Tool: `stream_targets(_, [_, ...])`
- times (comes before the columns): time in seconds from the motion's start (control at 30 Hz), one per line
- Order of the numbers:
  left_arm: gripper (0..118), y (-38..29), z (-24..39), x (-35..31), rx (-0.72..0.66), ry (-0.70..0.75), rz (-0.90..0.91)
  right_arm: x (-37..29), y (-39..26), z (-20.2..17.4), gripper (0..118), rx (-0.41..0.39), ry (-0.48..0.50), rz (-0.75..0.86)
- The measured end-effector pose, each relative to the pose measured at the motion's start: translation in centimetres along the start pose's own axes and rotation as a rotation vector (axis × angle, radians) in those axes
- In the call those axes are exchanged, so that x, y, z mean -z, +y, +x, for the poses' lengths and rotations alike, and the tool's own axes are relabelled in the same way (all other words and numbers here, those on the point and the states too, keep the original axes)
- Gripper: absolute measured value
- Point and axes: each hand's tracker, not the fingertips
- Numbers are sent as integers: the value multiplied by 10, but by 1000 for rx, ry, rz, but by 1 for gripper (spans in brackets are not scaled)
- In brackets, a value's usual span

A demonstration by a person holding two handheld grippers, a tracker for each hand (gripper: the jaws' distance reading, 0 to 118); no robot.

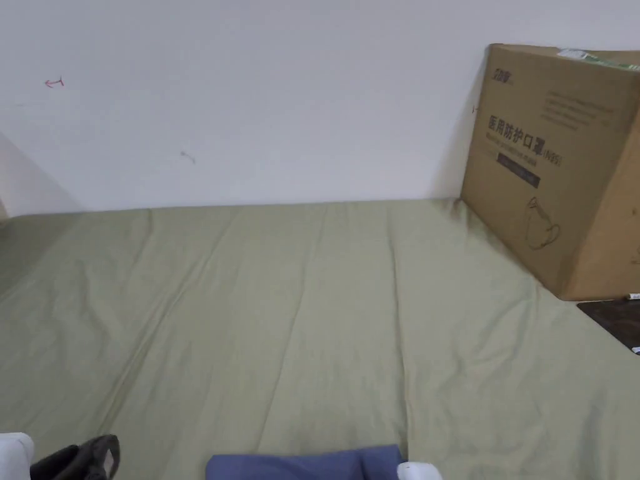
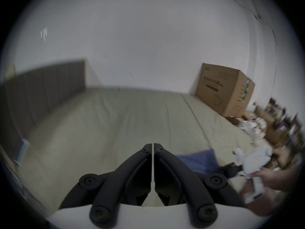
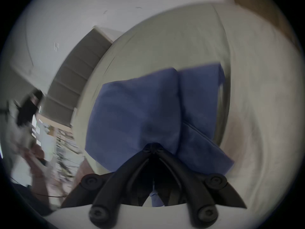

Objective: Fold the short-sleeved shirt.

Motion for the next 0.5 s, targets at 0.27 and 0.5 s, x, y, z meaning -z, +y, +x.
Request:
stream_targets(0.27, [116,-54,-93,100,-588,-525,-328,-6,2,17,0,79,81,-10])
stream_targets(0.5, [118,-107,-77,198,-842,-865,-529,-6,5,8,0,45,44,-31])
